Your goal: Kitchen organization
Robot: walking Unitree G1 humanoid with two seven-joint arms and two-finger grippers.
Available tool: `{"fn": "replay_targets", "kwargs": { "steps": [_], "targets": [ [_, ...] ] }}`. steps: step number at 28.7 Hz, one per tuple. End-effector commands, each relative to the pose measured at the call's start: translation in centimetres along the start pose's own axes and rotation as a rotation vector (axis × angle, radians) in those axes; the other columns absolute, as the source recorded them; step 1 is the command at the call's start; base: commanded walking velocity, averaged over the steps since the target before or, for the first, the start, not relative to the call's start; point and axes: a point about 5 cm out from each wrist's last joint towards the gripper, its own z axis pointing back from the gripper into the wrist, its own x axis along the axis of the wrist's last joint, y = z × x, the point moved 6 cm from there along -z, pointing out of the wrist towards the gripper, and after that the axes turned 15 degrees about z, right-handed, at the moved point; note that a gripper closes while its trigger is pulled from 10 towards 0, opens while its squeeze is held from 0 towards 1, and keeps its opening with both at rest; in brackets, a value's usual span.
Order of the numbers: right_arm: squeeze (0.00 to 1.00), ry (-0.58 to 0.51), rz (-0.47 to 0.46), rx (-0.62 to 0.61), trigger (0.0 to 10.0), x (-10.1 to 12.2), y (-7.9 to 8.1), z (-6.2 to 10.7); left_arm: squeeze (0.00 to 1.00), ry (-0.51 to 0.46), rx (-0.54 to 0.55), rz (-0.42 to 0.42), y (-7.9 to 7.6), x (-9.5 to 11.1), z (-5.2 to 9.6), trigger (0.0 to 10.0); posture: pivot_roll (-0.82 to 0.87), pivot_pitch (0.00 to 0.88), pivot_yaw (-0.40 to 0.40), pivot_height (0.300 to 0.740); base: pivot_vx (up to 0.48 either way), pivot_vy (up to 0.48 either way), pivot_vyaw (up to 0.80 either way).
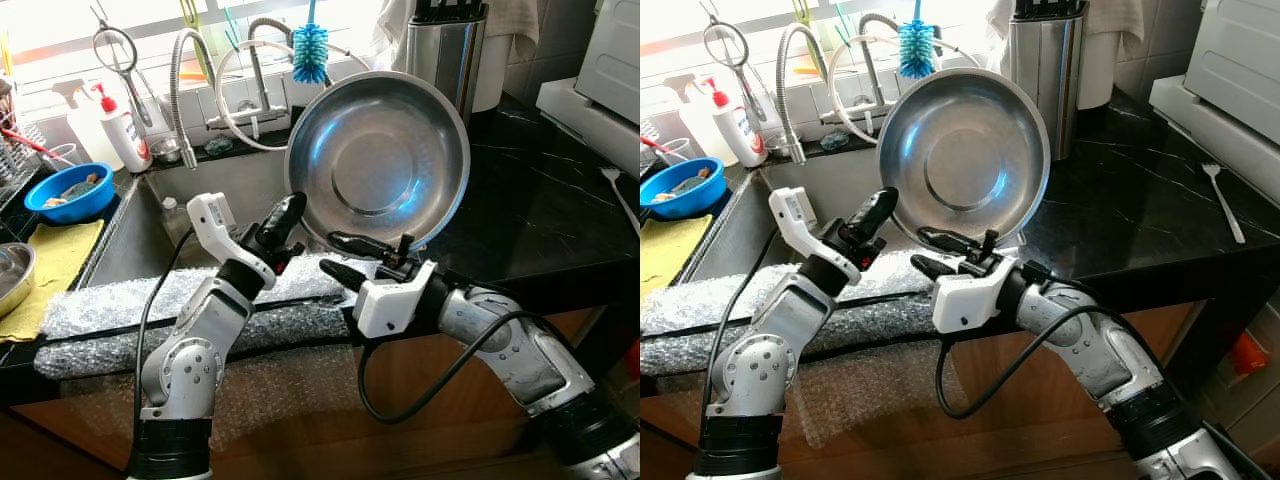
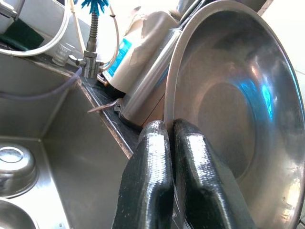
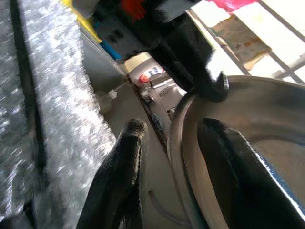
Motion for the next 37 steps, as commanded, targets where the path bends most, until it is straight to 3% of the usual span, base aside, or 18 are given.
{"fn": "replay_targets", "kwargs": {
  "steps": [1, 4, 8, 10, 11, 18, 19, 21, 22, 23, 25, 26, 30, 34, 37],
  "targets": [
    [0.00, -0.025, -0.017, -0.096, 10.0, 0.6, -2.3, -0.2, 0.00, 0.006, 0.057, -0.035, 1.1, 0.2, 0.3, 0.0, -0.09, 0.000, 0.181, 0.740, 0.000, 0.000, 0.00],
    [0.00, -0.031, -0.083, -0.143, 10.0, 0.9, -3.1, -0.4, 0.00, -0.006, 0.075, -0.033, 1.4, 0.3, 0.3, 0.0, -0.09, 0.000, 0.182, 0.740, 0.000, 0.000, 0.00],
    [0.00, -0.061, -0.275, -0.273, 10.0, 1.9, -4.8, -0.7, 0.00, -0.039, 0.128, -0.027, 2.3, 0.5, 0.4, 0.0, -0.09, 0.000, 0.183, 0.740, 0.000, 0.000, 0.00],
    [0.00, -0.061, -0.275, -0.273, 10.0, 1.9, -4.8, -0.7, 0.00, -0.039, 0.128, -0.027, 2.3, 0.5, 0.4, 0.0, -0.09, 0.000, 0.183, 0.740, 0.000, 0.000, 0.00],
    [0.00, -0.071, -0.323, -0.301, 10.0, 2.3, -5.1, -0.9, 0.00, -0.046, 0.140, -0.026, 2.5, 0.5, 0.4, 0.0, -0.09, 0.000, 0.183, 0.740, 0.000, 0.000, 0.00],
    [0.00, -0.125, -0.456, -0.269, 10.0, 4.9, -3.3, -1.7, 0.00, -0.147, 0.245, 0.000, 4.1, 1.8, 0.4, 0.0, -0.10, 0.000, 0.179, 0.740, 0.000, 0.000, 0.00],
    [0.00, -0.134, -0.525, -0.303, 10.0, 5.3, -3.6, -1.8, 0.00, -0.201, 0.299, -0.017, 4.9, 2.7, 0.7, 0.0, -0.10, 0.000, 0.178, 0.740, 0.000, 0.000, 0.00],
    [0.00, -0.134, -0.551, -0.320, 10.0, 5.4, -3.8, -1.8, 0.00, -0.223, 0.323, -0.029, 5.3, 3.0, 0.8, 0.1, -0.10, 0.000, 0.178, 0.740, 0.000, 0.000, 0.00],
    [0.00, -0.103, -0.593, -0.383, 10.0, 4.6, -4.7, -1.5, 0.00, -0.273, 0.377, -0.050, 6.1, 3.9, 1.2, 1.6, -0.10, 0.000, 0.178, 0.740, 0.000, 0.000, 0.00],
    [0.00, -0.072, -0.617, -0.430, 10.0, 3.8, -5.4, -1.1, 0.00, -0.302, 0.409, -0.077, 6.5, 4.5, 1.5, 8.0, -0.10, 0.000, 0.179, 0.740, 0.000, 0.000, 0.00],
    [0.00, -0.039, -0.642, -0.479, 10.0, 2.9, -6.1, -0.7, 0.00, -0.331, 0.440, -0.108, 6.9, 5.1, 1.8, 8.0, -0.10, 0.000, 0.179, 0.740, 0.000, 0.000, 0.00],
    [0.00, -0.012, -0.651, -0.517, 10.0, 2.2, -6.6, -0.3, 0.00, -0.356, 0.462, -0.123, 7.3, 5.6, 2.1, 10.0, -0.11, 0.000, 0.181, 0.740, 0.000, 0.000, 0.00],
    [0.00, 0.023, -0.664, -0.561, 10.0, 1.4, -7.1, 0.3, 0.00, -0.389, 0.488, -0.134, 7.6, 6.2, 2.4, 10.0, -0.11, 0.000, 0.181, 0.740, 0.000, 0.000, 0.00],
    [0.00, 0.195, -0.665, -0.679, 10.0, -1.6, -7.2, 3.1, 0.00, -0.463, 0.584, -0.263, 8.8, 8.3, 3.7, 10.0, -0.11, 0.000, 0.183, 0.740, 0.000, 0.000, 0.00],
    [0.00, 0.246, -0.682, -0.687, 10.0, -2.3, -6.6, 3.9, 0.00, -0.465, 0.596, -0.309, 9.0, 8.6, 3.8, 10.0, -0.12, 0.000, 0.183, 0.740, 0.000, 0.000, 0.00]
  ]
}}
